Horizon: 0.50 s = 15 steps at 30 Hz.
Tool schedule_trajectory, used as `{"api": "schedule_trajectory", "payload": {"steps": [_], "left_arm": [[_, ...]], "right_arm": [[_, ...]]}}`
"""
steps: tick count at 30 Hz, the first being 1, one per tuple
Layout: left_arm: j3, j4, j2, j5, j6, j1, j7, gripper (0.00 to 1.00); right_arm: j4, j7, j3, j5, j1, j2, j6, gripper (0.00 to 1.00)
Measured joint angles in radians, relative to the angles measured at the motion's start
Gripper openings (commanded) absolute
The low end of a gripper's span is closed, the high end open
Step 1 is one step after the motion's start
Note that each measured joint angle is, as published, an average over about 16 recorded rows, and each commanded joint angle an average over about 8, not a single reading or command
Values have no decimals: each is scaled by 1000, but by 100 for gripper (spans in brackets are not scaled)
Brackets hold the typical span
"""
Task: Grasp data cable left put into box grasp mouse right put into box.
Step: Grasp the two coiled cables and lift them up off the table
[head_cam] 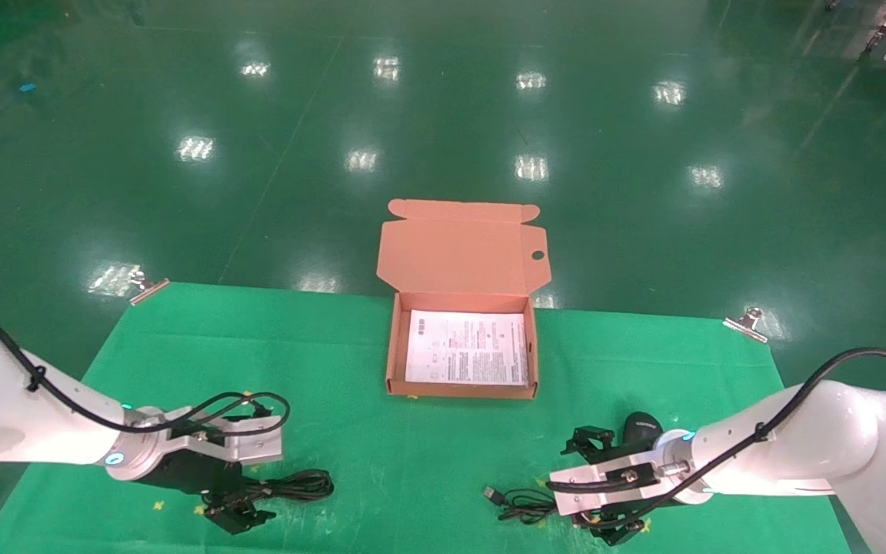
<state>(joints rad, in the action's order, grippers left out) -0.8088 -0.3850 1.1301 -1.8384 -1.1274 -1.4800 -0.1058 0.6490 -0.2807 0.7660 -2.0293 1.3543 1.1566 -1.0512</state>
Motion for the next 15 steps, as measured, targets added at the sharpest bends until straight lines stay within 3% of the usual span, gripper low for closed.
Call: {"api": "schedule_trajectory", "payload": {"steps": [15], "left_arm": [[-1,-14,-3,-1,-5,1,6,0]], "right_arm": [[14,3,-1,2,-1,-6,-7,0]]}}
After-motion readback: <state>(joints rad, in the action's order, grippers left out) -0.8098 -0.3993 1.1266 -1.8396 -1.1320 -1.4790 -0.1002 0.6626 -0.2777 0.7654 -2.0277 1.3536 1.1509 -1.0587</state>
